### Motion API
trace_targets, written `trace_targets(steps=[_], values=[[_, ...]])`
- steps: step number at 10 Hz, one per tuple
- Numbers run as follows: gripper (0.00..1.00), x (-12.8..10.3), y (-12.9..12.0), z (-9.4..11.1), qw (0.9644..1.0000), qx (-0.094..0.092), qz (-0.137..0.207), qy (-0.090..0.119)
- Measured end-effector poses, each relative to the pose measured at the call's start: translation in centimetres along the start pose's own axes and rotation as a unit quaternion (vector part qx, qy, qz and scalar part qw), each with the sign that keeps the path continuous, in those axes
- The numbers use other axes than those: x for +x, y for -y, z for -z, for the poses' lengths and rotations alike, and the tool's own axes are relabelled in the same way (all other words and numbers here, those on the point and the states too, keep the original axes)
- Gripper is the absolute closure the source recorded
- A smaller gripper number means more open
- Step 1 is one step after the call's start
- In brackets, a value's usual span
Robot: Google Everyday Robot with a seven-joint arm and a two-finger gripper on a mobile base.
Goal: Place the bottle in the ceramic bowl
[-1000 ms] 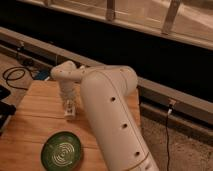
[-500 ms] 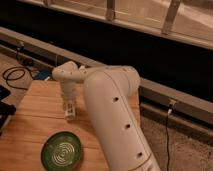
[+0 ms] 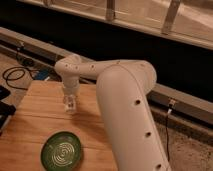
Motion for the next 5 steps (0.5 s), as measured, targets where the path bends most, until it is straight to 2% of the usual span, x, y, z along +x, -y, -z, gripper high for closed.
trace_targets(steps=[1,2,4,5], values=[[1.0,0.4,0.7,2.5,0.9999,0.001,0.001,0.015],[1.0,1.4,1.5,5.5,0.9993,-0.014,0.005,0.034],[1.0,3.3,3.1,9.1,0.9965,-0.06,0.019,0.055],[1.0,4.6,3.4,10.6,0.9925,-0.096,0.034,0.067]])
